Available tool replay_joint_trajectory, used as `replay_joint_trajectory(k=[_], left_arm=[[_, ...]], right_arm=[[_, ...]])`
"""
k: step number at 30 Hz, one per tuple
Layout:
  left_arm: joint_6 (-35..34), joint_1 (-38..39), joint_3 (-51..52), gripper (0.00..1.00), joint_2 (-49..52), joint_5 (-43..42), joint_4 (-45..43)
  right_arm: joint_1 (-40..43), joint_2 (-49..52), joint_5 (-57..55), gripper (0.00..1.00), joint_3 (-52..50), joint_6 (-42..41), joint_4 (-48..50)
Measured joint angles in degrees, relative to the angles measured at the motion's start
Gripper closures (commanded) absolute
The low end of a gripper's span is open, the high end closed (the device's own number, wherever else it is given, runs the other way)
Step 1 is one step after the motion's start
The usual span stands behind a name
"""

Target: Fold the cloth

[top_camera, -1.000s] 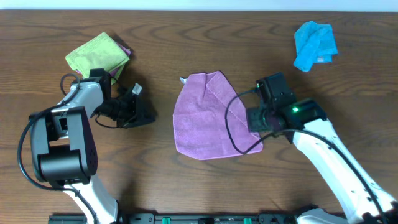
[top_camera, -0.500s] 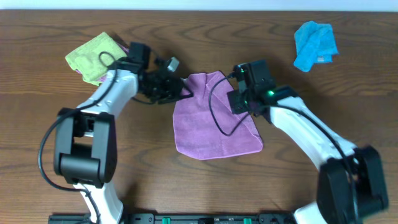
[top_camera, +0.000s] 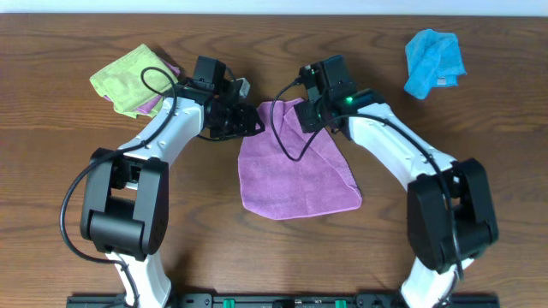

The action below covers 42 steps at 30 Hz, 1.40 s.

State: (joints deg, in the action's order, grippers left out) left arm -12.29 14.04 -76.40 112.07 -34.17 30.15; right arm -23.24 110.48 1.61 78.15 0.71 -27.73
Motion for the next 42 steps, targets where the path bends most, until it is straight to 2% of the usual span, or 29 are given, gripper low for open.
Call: replay_joint_trajectory(k=[11, 42], left_arm=[[0.07, 0.0, 2.36, 0.73, 0.0, 2.67, 0.96], [0.33, 0.0, 3.91, 0.79, 0.0, 3.76, 5.6]], right_arm=[[-2.56, 1.64, 0.0, 0.38, 0.02, 1.53, 1.11], [-4.04, 9.31, -1.27, 0.44, 0.02, 1.7, 11.1]])
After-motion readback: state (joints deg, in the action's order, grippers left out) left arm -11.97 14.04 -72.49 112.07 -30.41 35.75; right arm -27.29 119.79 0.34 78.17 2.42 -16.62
